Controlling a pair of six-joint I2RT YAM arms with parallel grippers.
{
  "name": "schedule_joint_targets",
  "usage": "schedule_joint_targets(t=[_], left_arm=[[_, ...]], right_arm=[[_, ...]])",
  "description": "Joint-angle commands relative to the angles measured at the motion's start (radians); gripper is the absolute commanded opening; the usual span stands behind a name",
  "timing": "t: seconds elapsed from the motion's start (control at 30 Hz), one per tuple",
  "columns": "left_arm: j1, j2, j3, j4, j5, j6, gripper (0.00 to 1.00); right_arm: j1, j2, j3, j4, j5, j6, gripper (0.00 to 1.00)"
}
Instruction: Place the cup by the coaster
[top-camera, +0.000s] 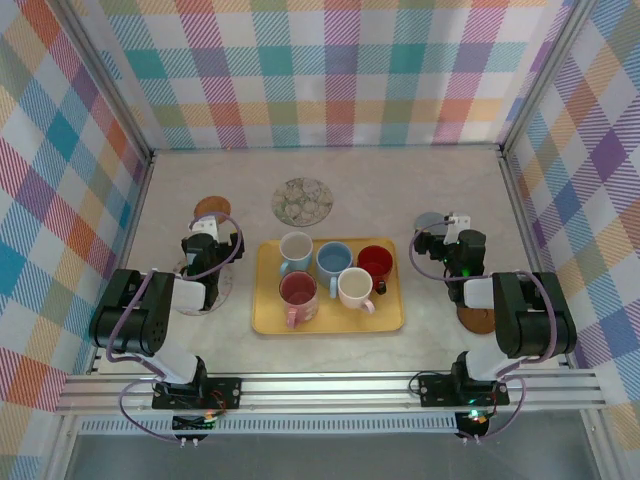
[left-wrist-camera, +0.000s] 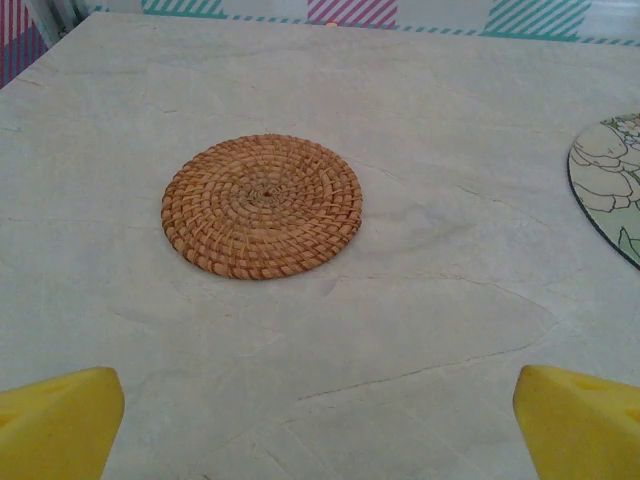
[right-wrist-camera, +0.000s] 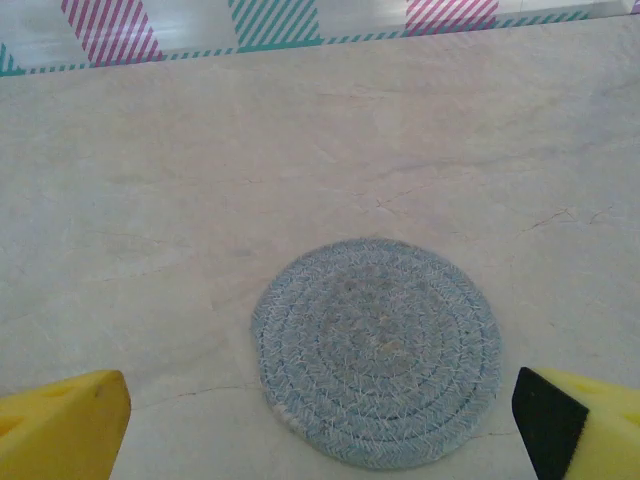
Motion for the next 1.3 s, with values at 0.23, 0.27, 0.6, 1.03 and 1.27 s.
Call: schedule_joint_targets(t=[0.23, 0.27, 0.6, 1.03, 1.27], left_arm=[[-0.001, 0.002, 0.004, 0.014, 0.011, 0.008, 1.00], [-0.001, 0.002, 0.003, 0.014, 0.011, 0.009, 1.00], [-0.001, 0.002, 0.003, 0.015, 0.011, 0.008, 1.00], [-0.001, 0.002, 0.004, 0.014, 0.010, 0.007, 1.00], [-0.001, -0.041, -0.021, 0.028, 0.031, 0.019, 1.00]], right_arm=[[-0.006, 0.011, 0.020, 0.011, -0.020, -0.015, 0.99], [-0.006, 0.011, 0.019, 0.011, -0.020, -0.015, 0.99], [-0.005, 0.011, 0.019, 0.011, -0.020, -0.015, 0.99], [-0.005, 0.011, 0.022, 0.008, -0.019, -0.015, 0.99], [-0.006, -0.032, 0.017, -0.011, -0.026, -0.018, 0.99]])
